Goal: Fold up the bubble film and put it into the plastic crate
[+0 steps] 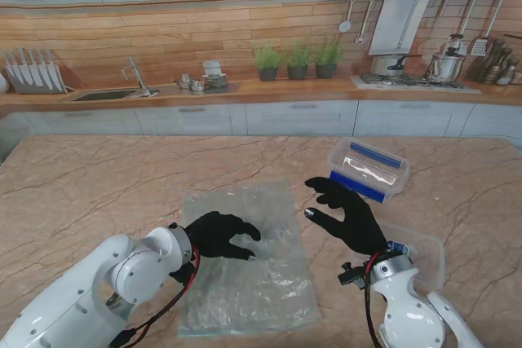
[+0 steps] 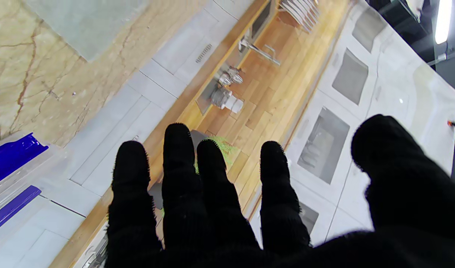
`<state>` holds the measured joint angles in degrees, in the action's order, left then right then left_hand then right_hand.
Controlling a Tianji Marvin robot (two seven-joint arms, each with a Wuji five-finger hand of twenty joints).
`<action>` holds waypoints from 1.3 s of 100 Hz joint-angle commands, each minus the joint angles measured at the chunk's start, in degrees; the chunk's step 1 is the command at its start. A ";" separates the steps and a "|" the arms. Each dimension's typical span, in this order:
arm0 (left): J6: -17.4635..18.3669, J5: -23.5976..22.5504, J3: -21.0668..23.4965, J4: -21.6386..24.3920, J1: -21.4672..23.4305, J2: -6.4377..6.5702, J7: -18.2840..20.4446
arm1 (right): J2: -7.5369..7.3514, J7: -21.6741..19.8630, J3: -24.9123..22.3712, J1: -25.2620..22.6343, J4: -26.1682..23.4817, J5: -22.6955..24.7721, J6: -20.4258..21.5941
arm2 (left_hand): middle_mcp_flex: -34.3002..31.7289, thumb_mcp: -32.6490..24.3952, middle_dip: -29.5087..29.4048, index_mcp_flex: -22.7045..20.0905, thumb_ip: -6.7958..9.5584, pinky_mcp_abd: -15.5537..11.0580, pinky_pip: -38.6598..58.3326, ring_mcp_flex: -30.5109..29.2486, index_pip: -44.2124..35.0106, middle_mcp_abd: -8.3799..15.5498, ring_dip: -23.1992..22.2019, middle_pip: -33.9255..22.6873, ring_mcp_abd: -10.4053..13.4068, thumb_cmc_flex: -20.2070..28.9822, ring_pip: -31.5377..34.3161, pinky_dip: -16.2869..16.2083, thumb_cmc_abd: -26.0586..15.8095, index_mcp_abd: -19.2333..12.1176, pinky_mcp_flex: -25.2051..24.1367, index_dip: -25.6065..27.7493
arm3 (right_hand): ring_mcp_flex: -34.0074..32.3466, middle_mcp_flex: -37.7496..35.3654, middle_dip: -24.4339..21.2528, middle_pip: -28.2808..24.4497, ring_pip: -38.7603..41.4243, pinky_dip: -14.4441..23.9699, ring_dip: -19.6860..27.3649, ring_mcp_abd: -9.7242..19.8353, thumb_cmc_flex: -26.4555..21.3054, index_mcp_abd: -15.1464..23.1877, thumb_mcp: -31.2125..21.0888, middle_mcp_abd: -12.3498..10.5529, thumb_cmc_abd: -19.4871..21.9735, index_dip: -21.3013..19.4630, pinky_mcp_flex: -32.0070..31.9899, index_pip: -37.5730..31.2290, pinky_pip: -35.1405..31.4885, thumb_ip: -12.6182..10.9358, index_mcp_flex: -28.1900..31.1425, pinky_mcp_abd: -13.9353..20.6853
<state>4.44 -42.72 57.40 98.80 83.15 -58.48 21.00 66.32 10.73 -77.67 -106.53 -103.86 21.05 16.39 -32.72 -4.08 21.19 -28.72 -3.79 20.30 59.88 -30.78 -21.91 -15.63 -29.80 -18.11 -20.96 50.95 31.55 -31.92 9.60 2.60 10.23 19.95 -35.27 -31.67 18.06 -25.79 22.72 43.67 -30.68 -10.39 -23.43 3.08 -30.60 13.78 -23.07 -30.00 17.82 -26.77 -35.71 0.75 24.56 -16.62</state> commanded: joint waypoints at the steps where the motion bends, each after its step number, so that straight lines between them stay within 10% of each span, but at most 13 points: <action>1: 0.33 -1.08 0.88 -0.29 1.29 -0.52 -3.13 | -0.14 -0.06 0.89 1.01 0.62 1.37 -0.81 | 2.20 1.35 -0.53 0.65 2.29 0.95 -1.74 3.35 1.71 1.51 1.25 1.55 1.46 1.42 -3.10 1.17 -1.56 0.58 -2.02 -0.29 | -0.98 -0.89 2.35 -3.27 4.87 2.89 -3.38 -0.08 0.20 1.47 0.08 0.22 0.13 -0.41 0.58 0.11 -4.27 -0.19 -1.19 1.96; 18: -1.50 -1.81 3.63 -3.47 2.97 -2.34 -13.20 | -0.07 1.70 4.18 4.96 2.99 5.35 -4.32 | 2.39 1.48 1.90 -1.14 2.20 0.32 -6.36 10.32 1.00 1.03 2.69 -0.35 3.53 1.52 -7.57 3.14 -0.20 1.50 -5.66 0.15 | -0.20 -0.88 7.12 -11.01 17.98 6.20 -9.34 -0.66 -3.43 6.49 -0.80 1.27 -4.04 -1.82 3.12 -2.70 -21.06 -0.15 0.54 5.07; 46: -9.62 -1.29 4.03 -11.55 -1.63 -3.89 -19.26 | 0.38 0.91 11.42 15.73 9.60 6.56 -17.08 | 0.15 -7.49 16.00 -0.75 1.92 -1.31 0.75 8.62 -1.29 0.95 -7.74 -8.69 2.12 -1.87 1.82 -3.03 3.15 2.36 -5.07 0.51 | -3.87 -3.34 13.79 -23.47 38.56 8.07 -18.09 -2.10 -7.90 12.09 -4.80 3.33 -9.91 -1.15 9.43 -6.45 -49.68 0.26 0.08 11.62; 77: -17.25 -1.21 -0.31 -19.93 -8.34 -4.68 -21.19 | 0.66 -3.86 20.30 29.48 20.16 7.73 -28.99 | 3.16 -17.86 19.86 2.99 1.30 -1.32 -0.75 10.85 0.00 0.64 -10.41 -12.14 1.49 -5.65 4.86 -2.66 9.43 1.19 -7.85 -0.66 | -4.87 -3.65 15.92 -27.86 44.32 6.90 -19.99 -2.82 -4.03 8.95 -7.85 4.83 -11.37 0.92 10.83 -5.44 -55.60 1.01 -2.64 12.05; 130: -21.93 0.38 -8.01 -29.58 -15.80 -5.80 -22.84 | 2.71 -8.96 37.36 46.60 34.92 9.05 -42.91 | 4.49 -20.40 22.30 8.41 0.93 -1.24 0.01 10.92 1.25 0.92 -12.09 -13.82 1.30 -7.65 6.78 -3.37 10.54 0.30 -7.77 -2.50 | -24.64 -20.51 18.99 -38.43 58.77 -0.40 -18.61 -1.98 -5.54 2.35 -10.74 5.62 -13.51 10.88 31.45 -5.50 -73.31 0.91 -7.25 13.75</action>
<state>-17.16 -42.47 49.60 69.65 67.42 -63.66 -1.23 67.97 2.63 -41.12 -61.50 -70.27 30.05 -26.07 -29.65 -23.46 42.50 -22.25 -3.79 19.59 59.26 -20.87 -21.81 -15.06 -40.41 -30.31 -18.68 45.73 37.35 -34.08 17.63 3.54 2.94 18.28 -57.16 -50.43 35.87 -61.11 77.11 44.36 -49.73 -8.34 -29.88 5.94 -39.64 15.95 -33.73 -20.43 45.40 -31.81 -99.75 0.89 20.10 -11.47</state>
